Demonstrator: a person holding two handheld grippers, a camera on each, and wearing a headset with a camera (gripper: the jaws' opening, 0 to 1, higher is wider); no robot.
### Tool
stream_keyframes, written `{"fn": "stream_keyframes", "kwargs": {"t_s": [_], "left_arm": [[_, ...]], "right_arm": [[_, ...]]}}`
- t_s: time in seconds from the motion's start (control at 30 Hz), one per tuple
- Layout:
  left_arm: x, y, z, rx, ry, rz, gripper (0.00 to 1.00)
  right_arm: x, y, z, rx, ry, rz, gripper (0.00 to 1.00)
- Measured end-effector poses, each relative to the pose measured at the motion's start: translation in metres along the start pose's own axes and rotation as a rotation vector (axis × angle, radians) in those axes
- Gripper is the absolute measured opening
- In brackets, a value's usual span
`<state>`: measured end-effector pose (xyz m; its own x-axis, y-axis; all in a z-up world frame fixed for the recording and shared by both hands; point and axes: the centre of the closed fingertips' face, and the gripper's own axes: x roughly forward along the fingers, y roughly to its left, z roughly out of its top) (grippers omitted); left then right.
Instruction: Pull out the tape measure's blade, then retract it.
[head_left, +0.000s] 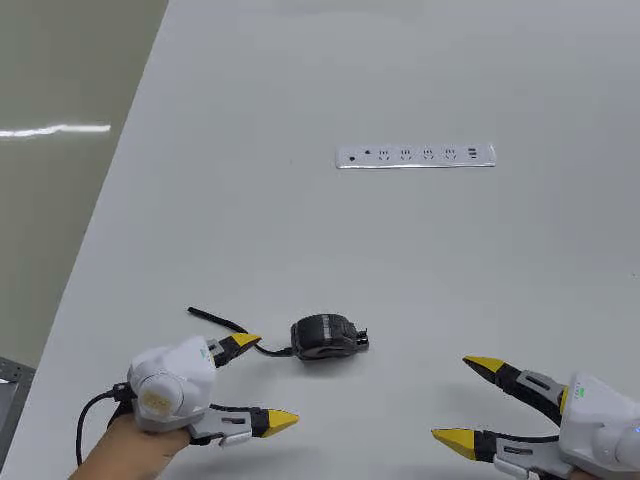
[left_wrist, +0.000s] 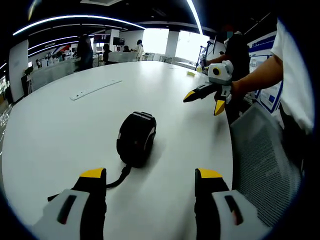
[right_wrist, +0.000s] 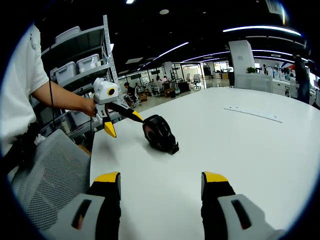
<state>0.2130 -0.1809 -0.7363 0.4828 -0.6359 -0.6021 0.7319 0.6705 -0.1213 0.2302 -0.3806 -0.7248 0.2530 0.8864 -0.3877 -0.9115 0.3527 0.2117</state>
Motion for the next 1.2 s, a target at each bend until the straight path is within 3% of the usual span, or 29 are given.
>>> {"fn": "stream_keyframes", "kwargs": {"t_s": [0.37,0.73,1.2], "left_arm": [[0.020,0.008,0.008,0.002,0.010,-0.018,0.67],[0.034,0.017,0.014,0.044,0.042,-0.039,0.62],[0.048,0.022,0.015,0.070,0.071,-0.055,0.56]], "right_arm": [[0.006,-0.006,0.004,-0.006,0.011,0.015,0.65],[0.014,-0.012,0.007,-0.014,0.018,0.032,0.63],[0.028,-0.019,0.013,-0.022,0.025,0.062,0.61]]}}
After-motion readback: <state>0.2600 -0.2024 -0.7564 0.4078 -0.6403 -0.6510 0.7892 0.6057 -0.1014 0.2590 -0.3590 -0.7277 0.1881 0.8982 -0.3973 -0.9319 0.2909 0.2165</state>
